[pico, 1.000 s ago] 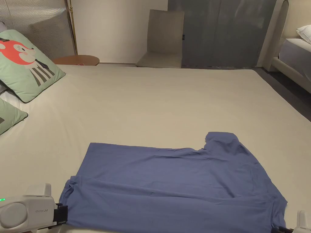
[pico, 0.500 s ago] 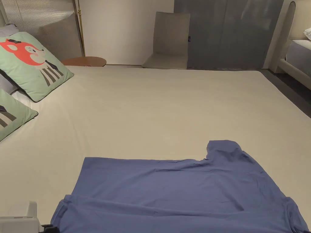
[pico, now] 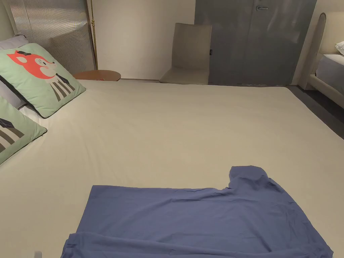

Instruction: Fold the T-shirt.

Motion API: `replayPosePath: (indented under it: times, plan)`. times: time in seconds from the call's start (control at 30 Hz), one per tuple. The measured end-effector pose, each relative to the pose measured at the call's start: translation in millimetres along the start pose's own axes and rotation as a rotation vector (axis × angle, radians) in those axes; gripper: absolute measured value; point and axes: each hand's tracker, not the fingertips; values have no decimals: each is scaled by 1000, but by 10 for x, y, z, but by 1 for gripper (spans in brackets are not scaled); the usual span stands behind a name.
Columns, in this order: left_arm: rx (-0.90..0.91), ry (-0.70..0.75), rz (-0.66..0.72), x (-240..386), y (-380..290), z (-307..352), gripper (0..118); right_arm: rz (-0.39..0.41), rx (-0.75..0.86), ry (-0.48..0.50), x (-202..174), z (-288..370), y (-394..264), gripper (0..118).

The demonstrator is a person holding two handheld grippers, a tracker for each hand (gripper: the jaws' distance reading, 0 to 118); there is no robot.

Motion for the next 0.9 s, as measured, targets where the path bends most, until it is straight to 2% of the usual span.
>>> replayPosePath:
  times: [0.03, 0.07, 0.1, 0.13, 0.3, 0.43, 0.47, 0.6, 0.63, 0.67, 0.9]
  plan:
    - [22, 15, 1, 25, 26, 47, 47, -3, 34, -20, -1, 49, 11, 64]
    - [57, 28, -10, 45, 45, 108, 72, 4, 77, -50, 58, 92, 38, 85]
    - [96, 32, -14, 73, 69, 170, 99, 8, 126, -59, 55, 163, 70, 93]
    - [146, 37, -16, 120, 101, 246, 109, 8, 201, -59, 37, 268, 113, 92]
    - [429, -3, -65, 448, 263, 607, 109, -24, 488, -68, -248, 666, 446, 92]
    - [599, -7, -155, 731, 326, 714, 96, -26, 664, -92, -532, 819, 602, 78]
    - [620, -8, -165, 796, 339, 740, 96, -18, 687, -80, -567, 782, 626, 78]
    - [625, -28, -177, 950, 416, 721, 5, -14, 712, -39, -757, 795, 662, 11]
    - [622, -36, -178, 965, 427, 707, 2, -11, 712, -35, -784, 782, 668, 3]
    - [609, -44, -188, 985, 446, 684, 1, -7, 714, -31, -814, 761, 672, 1]
    - [516, -71, -158, 910, 851, 382, 0, 32, 666, 3, -881, 561, 761, 1]
